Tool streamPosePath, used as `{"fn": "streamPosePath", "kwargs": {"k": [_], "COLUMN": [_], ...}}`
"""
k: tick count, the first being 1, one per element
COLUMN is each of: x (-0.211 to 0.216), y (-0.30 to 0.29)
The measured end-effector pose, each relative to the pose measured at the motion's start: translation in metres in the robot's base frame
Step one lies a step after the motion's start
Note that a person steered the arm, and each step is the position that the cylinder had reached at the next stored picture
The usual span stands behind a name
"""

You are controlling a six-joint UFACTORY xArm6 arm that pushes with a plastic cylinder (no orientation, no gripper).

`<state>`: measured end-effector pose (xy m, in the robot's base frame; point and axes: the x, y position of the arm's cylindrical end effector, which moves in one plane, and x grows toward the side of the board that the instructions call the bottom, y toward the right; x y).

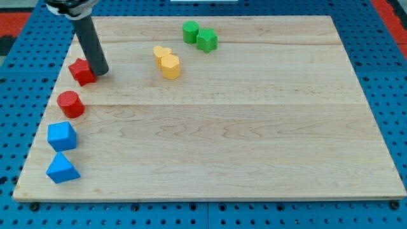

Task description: Slide the hexagon below the green star

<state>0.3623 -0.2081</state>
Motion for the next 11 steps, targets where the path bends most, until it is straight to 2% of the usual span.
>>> {"fn": "streamPosePath", "kwargs": {"k": [7, 8, 11], "x": [-0.011, -0.011, -0.007], "y": [0.008, 0.031, 0.192]}}
